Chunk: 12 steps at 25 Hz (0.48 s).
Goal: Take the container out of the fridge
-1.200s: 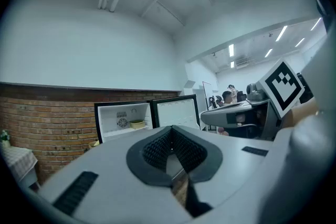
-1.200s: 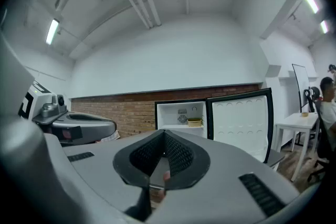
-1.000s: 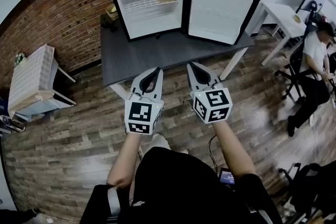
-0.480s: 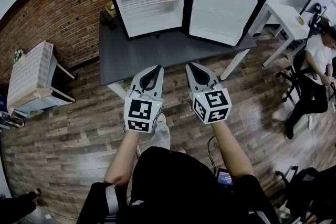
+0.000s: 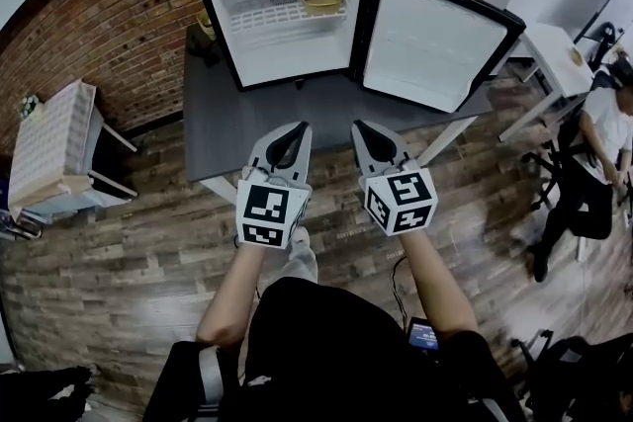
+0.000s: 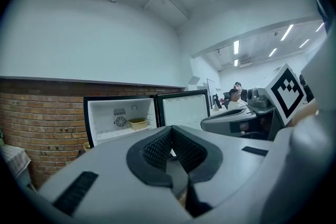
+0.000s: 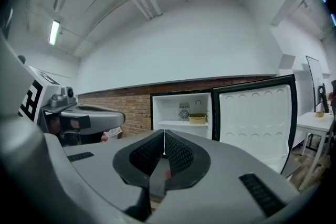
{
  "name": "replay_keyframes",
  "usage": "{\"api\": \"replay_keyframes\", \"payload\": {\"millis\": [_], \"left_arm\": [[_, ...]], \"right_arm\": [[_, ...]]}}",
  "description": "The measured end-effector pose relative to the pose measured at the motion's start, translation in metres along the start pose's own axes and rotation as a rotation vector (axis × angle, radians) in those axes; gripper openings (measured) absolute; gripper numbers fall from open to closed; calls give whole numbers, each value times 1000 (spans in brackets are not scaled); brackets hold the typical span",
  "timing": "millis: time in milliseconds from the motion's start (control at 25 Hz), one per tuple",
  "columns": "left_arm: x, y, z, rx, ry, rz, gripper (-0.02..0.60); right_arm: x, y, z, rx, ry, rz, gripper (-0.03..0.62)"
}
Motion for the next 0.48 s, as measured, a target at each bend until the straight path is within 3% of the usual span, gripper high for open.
{"api": "replay_keyframes", "payload": {"millis": [480], "left_arm": [[19,88,97,-15,-9,8,14]], "right_arm": [[48,118,-36,-11,-13,34,41]]}}
Point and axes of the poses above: the fingertips, and each gripper's own axes: y forward along the fingers, z to its left, x out of its top, the point moved 9 cm from there along -y, backward along the fingers, and after that the axes turned 11 degrees about z, right-handed, at the moved point
